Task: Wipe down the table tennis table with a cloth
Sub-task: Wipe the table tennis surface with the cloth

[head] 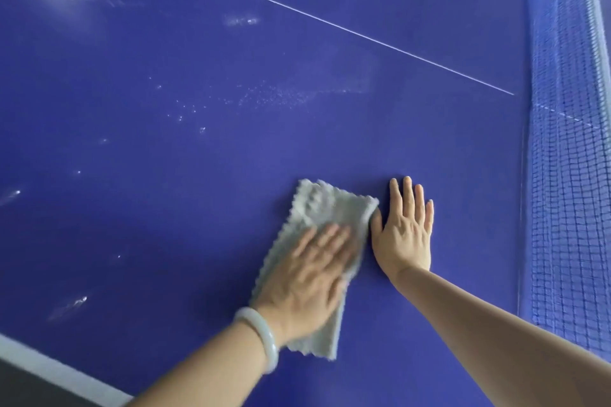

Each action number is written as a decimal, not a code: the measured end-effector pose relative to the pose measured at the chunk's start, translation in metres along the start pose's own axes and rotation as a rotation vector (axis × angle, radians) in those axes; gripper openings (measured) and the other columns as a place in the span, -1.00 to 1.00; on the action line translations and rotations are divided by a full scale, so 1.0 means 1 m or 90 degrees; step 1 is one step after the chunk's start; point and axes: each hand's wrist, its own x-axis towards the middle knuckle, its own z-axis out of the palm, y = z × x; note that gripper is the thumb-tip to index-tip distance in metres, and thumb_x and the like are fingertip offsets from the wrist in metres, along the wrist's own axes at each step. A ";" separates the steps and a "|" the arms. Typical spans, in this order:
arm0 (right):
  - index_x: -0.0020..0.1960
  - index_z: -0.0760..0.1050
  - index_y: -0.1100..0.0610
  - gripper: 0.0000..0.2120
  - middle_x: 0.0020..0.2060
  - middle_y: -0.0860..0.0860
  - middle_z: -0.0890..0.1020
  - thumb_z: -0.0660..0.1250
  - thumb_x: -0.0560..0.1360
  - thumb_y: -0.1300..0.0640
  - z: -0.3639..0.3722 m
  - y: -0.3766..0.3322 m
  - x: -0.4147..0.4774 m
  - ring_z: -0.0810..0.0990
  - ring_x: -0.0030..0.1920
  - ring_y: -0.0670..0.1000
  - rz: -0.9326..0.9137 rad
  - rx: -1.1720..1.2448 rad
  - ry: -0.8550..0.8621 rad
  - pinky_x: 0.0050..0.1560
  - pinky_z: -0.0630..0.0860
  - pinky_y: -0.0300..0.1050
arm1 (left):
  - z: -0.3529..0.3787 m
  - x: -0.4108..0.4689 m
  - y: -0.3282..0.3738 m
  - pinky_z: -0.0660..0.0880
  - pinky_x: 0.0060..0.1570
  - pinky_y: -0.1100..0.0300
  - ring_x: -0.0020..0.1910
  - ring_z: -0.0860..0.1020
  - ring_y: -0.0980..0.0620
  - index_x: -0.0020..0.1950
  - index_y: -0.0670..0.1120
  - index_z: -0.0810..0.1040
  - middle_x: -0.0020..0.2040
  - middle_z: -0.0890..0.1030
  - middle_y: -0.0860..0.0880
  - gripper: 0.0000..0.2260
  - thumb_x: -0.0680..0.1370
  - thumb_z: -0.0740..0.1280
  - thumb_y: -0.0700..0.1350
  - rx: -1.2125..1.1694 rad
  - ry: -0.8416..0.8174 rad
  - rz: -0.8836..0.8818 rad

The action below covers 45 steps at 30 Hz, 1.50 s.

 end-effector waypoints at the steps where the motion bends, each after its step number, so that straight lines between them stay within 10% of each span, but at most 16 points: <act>1: 0.63 -0.06 0.07 -0.40 0.62 0.00 -0.08 -0.04 0.66 -0.10 0.000 0.000 0.000 -0.19 0.61 0.03 0.000 0.001 -0.001 0.58 -0.26 0.04 | -0.006 0.003 -0.026 0.03 0.54 -0.06 0.59 -0.01 -0.01 0.60 -0.05 0.11 0.61 0.08 -0.02 -0.51 0.67 -0.02 0.03 0.017 0.011 -0.034; 9: 0.63 -0.01 0.08 -0.39 0.62 0.00 -0.03 -0.04 0.65 -0.13 0.001 -0.004 -0.001 -0.17 0.61 0.03 0.009 0.006 0.018 0.59 -0.23 0.05 | -0.029 0.030 -0.111 0.01 0.52 -0.17 0.59 -0.06 -0.09 0.61 -0.10 0.01 0.61 0.00 -0.08 -0.47 0.65 -0.11 0.03 0.071 0.020 -0.257; 18: 0.60 0.11 0.09 -0.41 0.60 -0.03 0.08 -0.20 0.61 0.00 -0.007 -0.004 0.001 -0.05 0.61 0.00 0.024 0.059 0.032 0.59 -0.17 0.02 | -0.013 0.134 -0.051 -0.12 0.54 -0.09 0.59 -0.19 -0.01 0.62 0.00 -0.11 0.62 -0.10 0.02 -0.48 0.67 -0.12 0.07 0.089 -0.093 0.233; 24: 0.60 0.10 0.04 -0.46 0.60 -0.06 0.08 -0.09 0.64 -0.01 -0.010 -0.006 -0.001 -0.04 0.61 -0.02 0.037 0.070 0.014 0.59 -0.11 0.03 | -0.034 0.178 -0.142 -0.09 0.54 -0.07 0.59 -0.12 0.03 0.61 0.04 -0.11 0.62 -0.07 0.05 -0.45 0.62 -0.18 0.11 0.077 -0.048 -0.021; 33: 0.48 0.32 0.08 -0.50 0.42 -0.23 0.25 0.20 0.57 0.34 -0.039 -0.025 0.051 0.20 0.49 -0.02 0.251 0.358 0.066 0.45 0.23 -0.10 | -0.042 0.184 -0.141 0.00 0.53 -0.14 0.59 -0.05 -0.02 0.61 0.00 0.03 0.61 0.01 0.01 -0.45 0.62 -0.09 0.08 0.056 -0.059 -0.021; 38: 0.61 0.01 0.20 -0.48 0.62 0.04 -0.02 0.03 0.67 0.23 -0.051 -0.026 0.165 -0.10 0.61 0.01 0.306 0.233 0.066 0.58 -0.21 -0.08 | -0.040 0.184 -0.144 0.12 0.49 -0.17 0.59 -0.01 -0.04 0.61 -0.02 0.07 0.61 0.04 0.00 -0.46 0.63 -0.03 0.08 0.033 -0.054 -0.006; 45: 0.62 -0.08 0.15 -0.40 0.62 0.00 -0.07 -0.04 0.65 -0.03 -0.017 -0.035 0.195 -0.20 0.60 -0.03 0.395 0.140 0.085 0.56 -0.31 -0.01 | -0.033 0.195 -0.131 0.10 0.47 -0.18 0.59 0.00 -0.06 0.61 -0.02 0.08 0.62 0.05 0.00 -0.45 0.64 0.06 0.08 -0.010 -0.068 0.121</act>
